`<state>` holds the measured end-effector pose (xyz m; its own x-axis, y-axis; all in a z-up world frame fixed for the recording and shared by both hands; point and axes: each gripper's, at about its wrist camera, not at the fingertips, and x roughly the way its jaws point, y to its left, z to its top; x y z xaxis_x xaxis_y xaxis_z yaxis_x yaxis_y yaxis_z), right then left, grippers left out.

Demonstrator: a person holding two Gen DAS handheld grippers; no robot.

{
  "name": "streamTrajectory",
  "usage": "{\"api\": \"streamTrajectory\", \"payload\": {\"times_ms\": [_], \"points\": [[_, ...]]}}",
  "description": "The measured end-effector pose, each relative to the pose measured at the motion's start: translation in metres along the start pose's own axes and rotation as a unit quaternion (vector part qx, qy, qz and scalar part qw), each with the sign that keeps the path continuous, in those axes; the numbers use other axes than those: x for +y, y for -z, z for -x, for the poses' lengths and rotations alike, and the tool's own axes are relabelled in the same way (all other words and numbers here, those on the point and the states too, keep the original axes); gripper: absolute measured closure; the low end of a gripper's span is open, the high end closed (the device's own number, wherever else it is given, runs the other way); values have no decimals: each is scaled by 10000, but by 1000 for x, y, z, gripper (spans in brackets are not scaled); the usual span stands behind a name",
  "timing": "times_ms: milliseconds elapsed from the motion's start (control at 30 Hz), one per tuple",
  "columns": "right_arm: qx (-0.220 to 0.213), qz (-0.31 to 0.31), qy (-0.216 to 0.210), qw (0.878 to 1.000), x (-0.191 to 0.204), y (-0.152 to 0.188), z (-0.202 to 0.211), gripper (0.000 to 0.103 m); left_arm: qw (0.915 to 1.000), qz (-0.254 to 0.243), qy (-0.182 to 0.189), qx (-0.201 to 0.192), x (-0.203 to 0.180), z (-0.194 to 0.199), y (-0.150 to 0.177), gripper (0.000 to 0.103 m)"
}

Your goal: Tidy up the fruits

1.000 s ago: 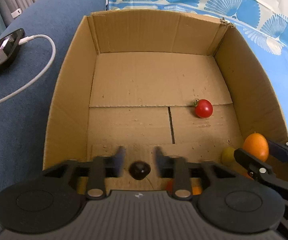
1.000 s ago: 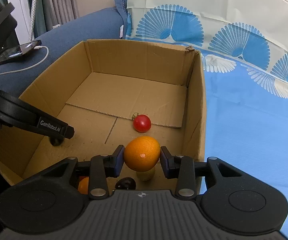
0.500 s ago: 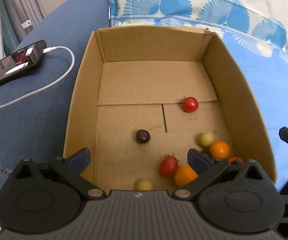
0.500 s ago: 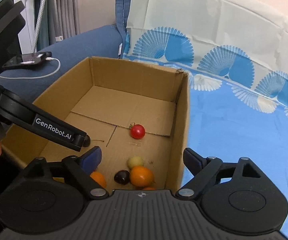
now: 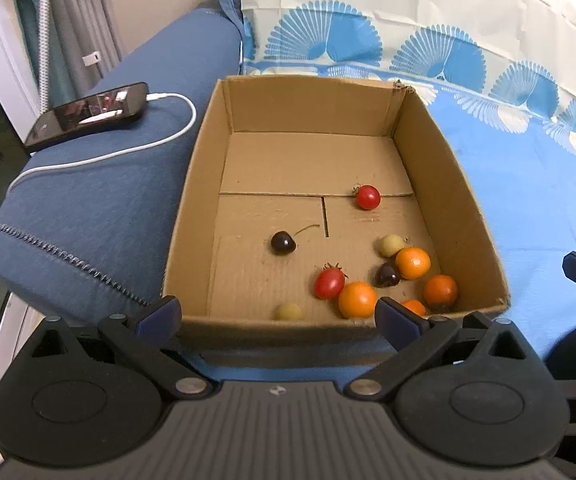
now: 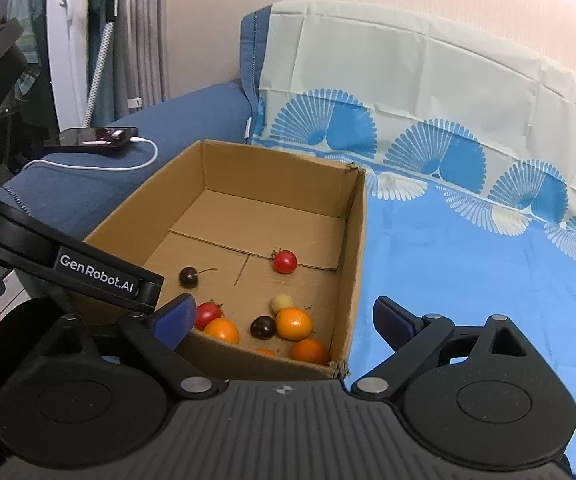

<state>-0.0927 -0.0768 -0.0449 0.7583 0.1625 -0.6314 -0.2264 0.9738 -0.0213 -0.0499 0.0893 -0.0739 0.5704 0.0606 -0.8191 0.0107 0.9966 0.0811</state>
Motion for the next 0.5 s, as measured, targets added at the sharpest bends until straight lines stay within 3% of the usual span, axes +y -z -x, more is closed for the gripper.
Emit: {"api": "streamTrajectory", "payload": {"times_ms": [500], "points": [[-222, 55, 144, 9996, 3, 20, 44, 6, 9996, -31, -75, -270, -4, 35, 29, 0]]}}
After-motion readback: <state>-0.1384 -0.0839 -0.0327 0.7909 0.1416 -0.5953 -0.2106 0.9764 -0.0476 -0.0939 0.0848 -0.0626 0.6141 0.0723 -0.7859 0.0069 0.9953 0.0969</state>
